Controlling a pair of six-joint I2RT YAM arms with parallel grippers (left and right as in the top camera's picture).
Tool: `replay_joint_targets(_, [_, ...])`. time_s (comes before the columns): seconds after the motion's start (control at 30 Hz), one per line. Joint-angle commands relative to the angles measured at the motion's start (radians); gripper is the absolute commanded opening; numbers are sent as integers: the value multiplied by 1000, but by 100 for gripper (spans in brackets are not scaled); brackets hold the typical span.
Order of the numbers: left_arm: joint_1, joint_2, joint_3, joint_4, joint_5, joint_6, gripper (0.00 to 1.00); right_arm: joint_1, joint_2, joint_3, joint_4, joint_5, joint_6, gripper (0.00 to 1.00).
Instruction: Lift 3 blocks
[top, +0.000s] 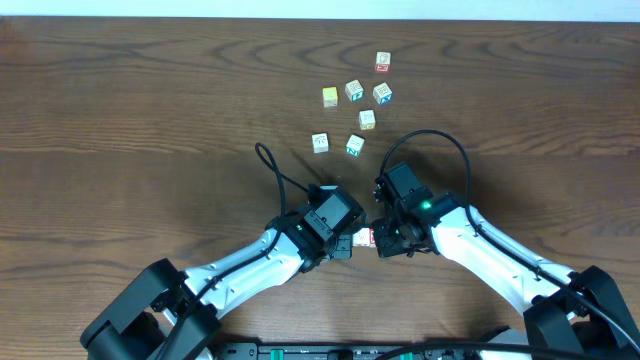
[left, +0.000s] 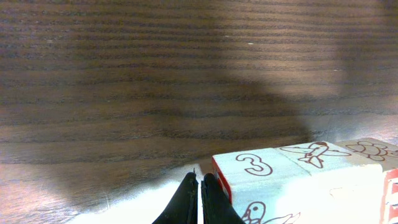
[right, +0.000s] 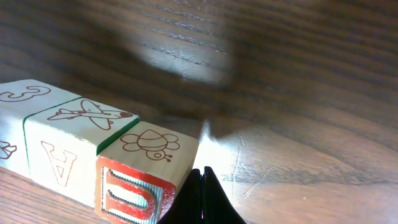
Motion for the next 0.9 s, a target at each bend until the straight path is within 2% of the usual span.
replay_joint_targets(0.0, [-29,-29,77,29,68,-5,7,43,-19,41,22,-143,23,1])
replay_joint_targets(0.37, [-29,-47,78,19,73,-1,7,43,-19,41,26,-145,88,1])
replay_joint_targets(0.87, [-29,-80,78,19,76,2,7,43,-58,41,29,-156,88,1])
